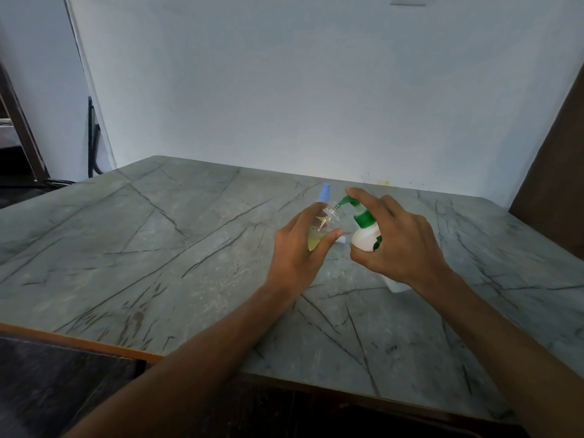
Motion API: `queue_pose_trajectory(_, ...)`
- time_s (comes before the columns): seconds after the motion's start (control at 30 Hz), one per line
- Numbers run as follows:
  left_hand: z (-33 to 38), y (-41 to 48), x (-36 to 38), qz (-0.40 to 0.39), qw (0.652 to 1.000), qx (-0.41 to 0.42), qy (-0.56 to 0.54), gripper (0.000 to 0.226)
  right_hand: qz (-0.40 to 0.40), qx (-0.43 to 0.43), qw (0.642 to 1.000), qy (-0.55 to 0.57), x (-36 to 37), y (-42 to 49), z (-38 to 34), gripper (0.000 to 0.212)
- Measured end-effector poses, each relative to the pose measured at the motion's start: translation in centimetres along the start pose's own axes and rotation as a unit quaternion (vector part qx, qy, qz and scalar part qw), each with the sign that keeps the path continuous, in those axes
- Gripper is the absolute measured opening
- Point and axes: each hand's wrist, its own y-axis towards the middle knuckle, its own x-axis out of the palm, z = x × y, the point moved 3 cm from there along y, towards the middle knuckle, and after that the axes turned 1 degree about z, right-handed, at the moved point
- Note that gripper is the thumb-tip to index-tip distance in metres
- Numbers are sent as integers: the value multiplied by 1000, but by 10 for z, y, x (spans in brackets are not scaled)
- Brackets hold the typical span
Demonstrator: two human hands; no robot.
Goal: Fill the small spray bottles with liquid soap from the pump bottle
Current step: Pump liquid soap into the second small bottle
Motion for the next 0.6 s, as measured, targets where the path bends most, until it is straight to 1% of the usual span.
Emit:
queue_pose_trajectory(0.13,1,1,-1,3,1000,1,5,52,7,-7,1000,-16,0,-1,-1,96)
queue_pose_trajectory(0.27,0,1,0,5,1000,-2,3,52,4,-5,1000,-19,-1,-1,-1,96)
queue_pose_trajectory(0.6,-3,-1,0,16,1000,1,5,49,-32,4,999,5,2,4,-1,90)
